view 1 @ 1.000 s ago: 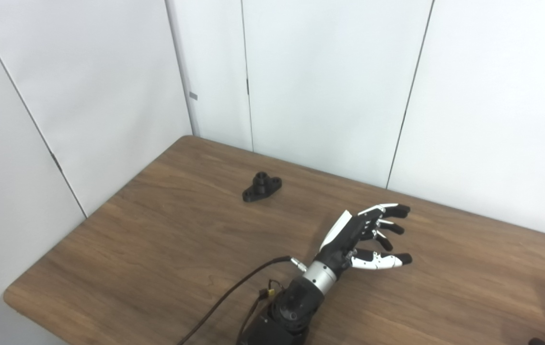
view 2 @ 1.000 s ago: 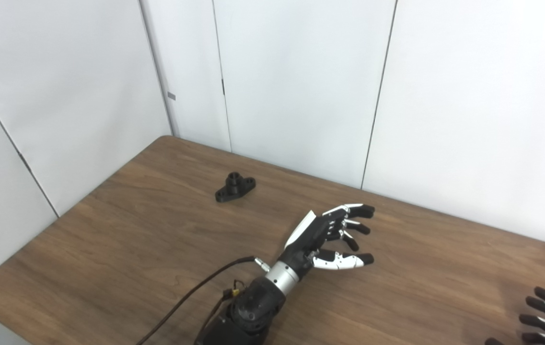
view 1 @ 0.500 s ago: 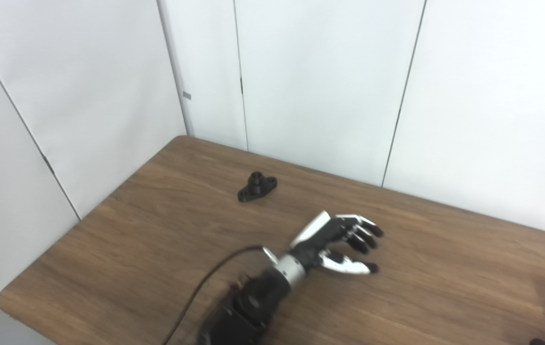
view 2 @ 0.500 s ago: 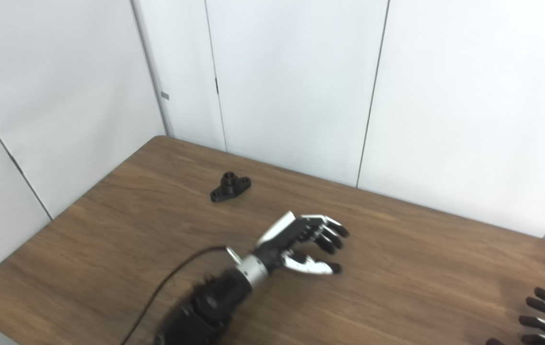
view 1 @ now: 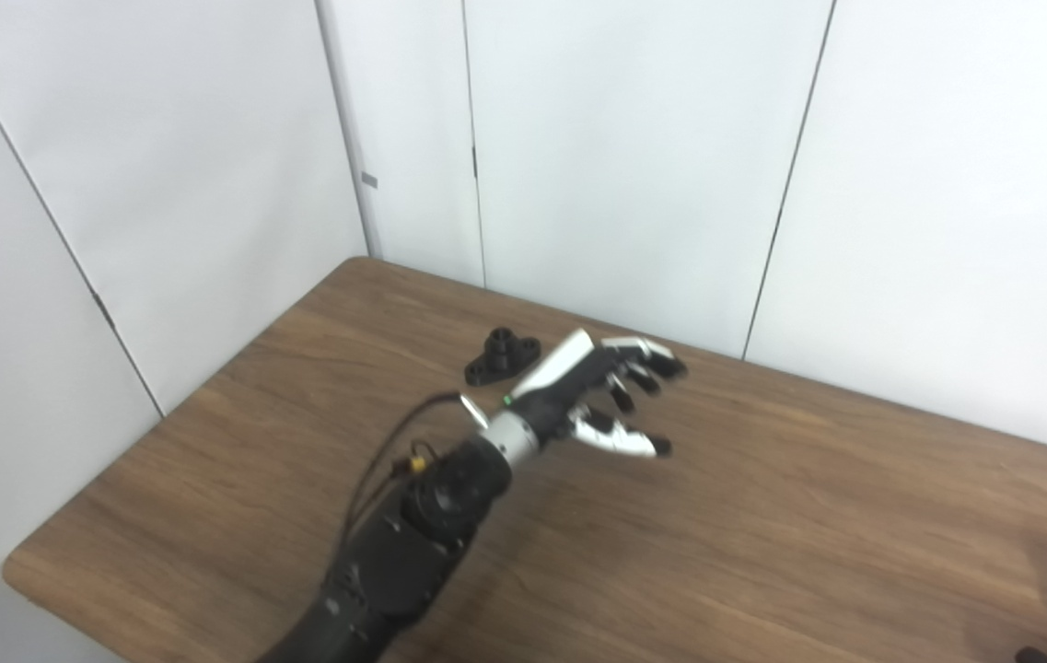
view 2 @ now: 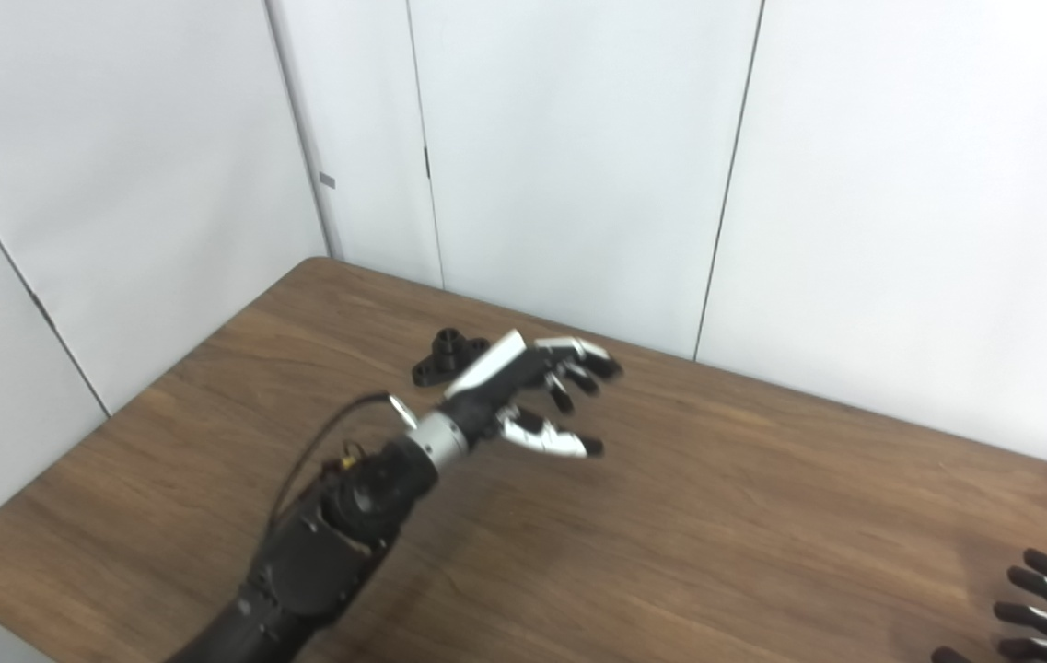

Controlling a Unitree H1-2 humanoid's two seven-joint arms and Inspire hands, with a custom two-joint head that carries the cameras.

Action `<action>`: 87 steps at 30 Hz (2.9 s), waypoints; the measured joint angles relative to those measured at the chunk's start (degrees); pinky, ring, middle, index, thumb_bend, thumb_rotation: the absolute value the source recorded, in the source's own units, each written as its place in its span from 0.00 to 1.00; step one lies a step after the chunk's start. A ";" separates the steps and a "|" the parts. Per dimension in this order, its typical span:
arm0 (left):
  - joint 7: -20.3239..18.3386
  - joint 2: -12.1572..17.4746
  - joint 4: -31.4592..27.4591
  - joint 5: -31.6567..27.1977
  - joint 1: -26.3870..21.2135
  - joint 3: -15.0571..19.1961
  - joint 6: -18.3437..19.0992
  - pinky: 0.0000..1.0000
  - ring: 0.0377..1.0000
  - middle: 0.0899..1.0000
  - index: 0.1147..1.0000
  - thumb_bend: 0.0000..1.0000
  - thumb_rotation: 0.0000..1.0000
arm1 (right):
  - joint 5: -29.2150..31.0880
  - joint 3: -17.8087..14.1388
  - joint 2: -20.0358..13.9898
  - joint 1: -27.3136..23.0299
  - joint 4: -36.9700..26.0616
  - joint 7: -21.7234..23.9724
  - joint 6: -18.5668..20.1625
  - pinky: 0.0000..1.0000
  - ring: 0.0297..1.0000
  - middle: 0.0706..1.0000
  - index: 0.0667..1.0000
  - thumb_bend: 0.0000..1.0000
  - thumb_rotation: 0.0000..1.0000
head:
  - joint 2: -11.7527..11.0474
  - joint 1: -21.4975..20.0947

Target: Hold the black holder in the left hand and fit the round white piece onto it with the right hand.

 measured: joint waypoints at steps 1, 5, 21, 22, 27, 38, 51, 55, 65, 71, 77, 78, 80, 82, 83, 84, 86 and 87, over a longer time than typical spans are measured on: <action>0.51 0.16 -0.45 0.44 -0.30 0.59 0.32 0.61 0.75 0.77 0.70 0.75 0.00 | -0.01 -0.01 -0.02 0.00 0.00 0.00 0.00 0.52 0.64 0.75 0.78 0.63 0.00 | -0.09 0.09; 2.49 0.96 -1.03 3.71 -1.13 1.73 1.56 0.69 0.80 0.79 0.70 0.74 0.00 | 0.02 0.00 -0.02 0.00 0.02 0.04 -0.01 0.51 0.63 0.75 0.77 0.63 0.00 | -0.09 0.26; 8.70 6.55 -1.00 13.91 -4.84 5.44 5.73 0.78 0.96 0.94 0.75 0.80 0.17 | 0.12 -0.06 -0.02 -0.01 0.08 0.53 -0.13 0.50 0.63 0.76 0.79 0.62 0.00 | 0.00 0.44; 8.71 6.73 -0.99 14.78 -4.84 5.27 6.60 0.80 0.97 0.95 0.75 0.82 0.19 | 0.11 -0.06 -0.01 0.00 0.08 0.53 -0.13 0.50 0.62 0.76 0.79 0.62 0.00 | 0.17 0.44; 8.63 7.85 -0.36 19.44 -4.91 3.99 11.34 0.90 1.00 1.00 0.78 0.90 0.26 | 0.20 -0.07 -0.02 0.00 0.09 0.56 -0.49 0.50 0.63 0.76 0.78 0.61 0.00 | 0.18 0.44; 8.76 9.21 3.80 21.92 -4.96 3.65 15.90 1.00 1.00 1.00 0.79 1.00 0.36 | 0.41 -0.08 -0.09 0.00 0.10 0.79 -0.73 0.49 0.62 0.75 0.77 0.61 0.00 | 0.53 0.62; 9.82 11.72 9.84 24.20 -5.00 0.96 19.20 1.00 1.00 1.00 0.78 0.99 0.40 | -0.32 -0.44 0.07 0.03 0.07 -0.11 -0.93 0.47 0.59 0.74 0.77 0.58 0.00 | 1.05 0.09; 9.94 11.73 11.64 24.86 -5.21 -0.10 21.44 1.00 1.00 1.00 0.78 0.96 0.38 | -0.39 -0.61 0.15 0.06 0.01 -0.71 -0.93 0.46 0.59 0.74 0.77 0.56 0.00 | 1.05 0.09; 8.74 11.76 13.48 24.36 -5.46 -1.90 23.93 1.00 1.00 1.00 0.78 0.98 0.37 | -1.83 -0.57 0.13 0.24 -0.34 -1.29 -0.93 0.43 0.56 0.73 0.76 0.52 0.00 | 1.76 -0.18; 8.51 11.73 15.04 23.48 -5.45 -2.62 24.00 1.00 1.00 1.00 0.77 1.00 0.39 | -2.26 -0.56 0.12 0.60 -0.82 -1.32 -0.93 0.44 0.56 0.73 0.76 0.52 0.00 | 2.02 -0.53; 8.64 11.46 16.81 23.14 -5.44 -3.84 24.06 1.00 1.00 1.00 0.76 1.00 0.37 | -2.27 -0.57 0.12 0.84 -1.06 -1.33 -0.92 0.43 0.56 0.73 0.76 0.53 0.00 | 2.20 -0.62; 8.69 11.41 17.26 23.14 -5.44 -4.07 24.03 0.99 1.00 1.00 0.76 1.00 0.38 | -2.29 -0.58 0.12 0.85 -1.06 -1.34 -0.92 0.43 0.56 0.72 0.75 0.53 0.00 | 2.28 -0.62; 8.89 11.28 17.63 23.11 -5.27 -4.43 23.90 0.99 1.00 1.00 0.76 1.00 0.39 | -2.32 -0.58 0.11 0.88 -1.09 -1.36 -0.92 0.43 0.56 0.72 0.75 0.53 0.00 | 2.29 -0.62; 9.98 11.06 18.17 22.98 -5.18 -4.54 23.42 1.00 1.00 1.00 0.76 1.00 0.38 | -2.36 -0.57 0.12 0.99 -1.28 -1.37 -0.92 0.43 0.56 0.73 0.75 0.52 0.00 | 2.55 -0.79; 10.46 10.91 18.62 22.90 -5.16 -4.58 23.25 1.00 1.00 1.00 0.76 0.99 0.36 | -2.36 -0.57 0.12 1.06 -1.36 -1.36 -0.92 0.43 0.57 0.73 0.75 0.52 0.00 | 2.55 -0.88; 10.94 10.79 19.18 22.89 -5.15 -4.74 22.93 1.00 1.00 1.00 0.76 0.99 0.34 | -2.36 -0.57 0.11 1.13 -1.42 -1.36 -0.92 0.44 0.57 0.73 0.76 0.52 0.00 | 2.55 -0.88; 12.12 10.66 19.95 22.90 -4.96 -5.05 22.45 1.00 1.00 1.00 0.76 0.97 0.32 | -2.35 -0.58 0.09 1.29 -1.59 -1.36 -0.92 0.44 0.56 0.72 0.76 0.52 0.02 | 2.64 -0.88; 13.09 10.61 20.34 22.93 -4.91 -5.22 22.00 1.00 1.00 1.00 0.76 0.96 0.30 | -2.29 -0.58 0.09 1.36 -1.65 -1.34 -0.92 0.44 0.56 0.72 0.76 0.52 0.01 | 2.64 -0.88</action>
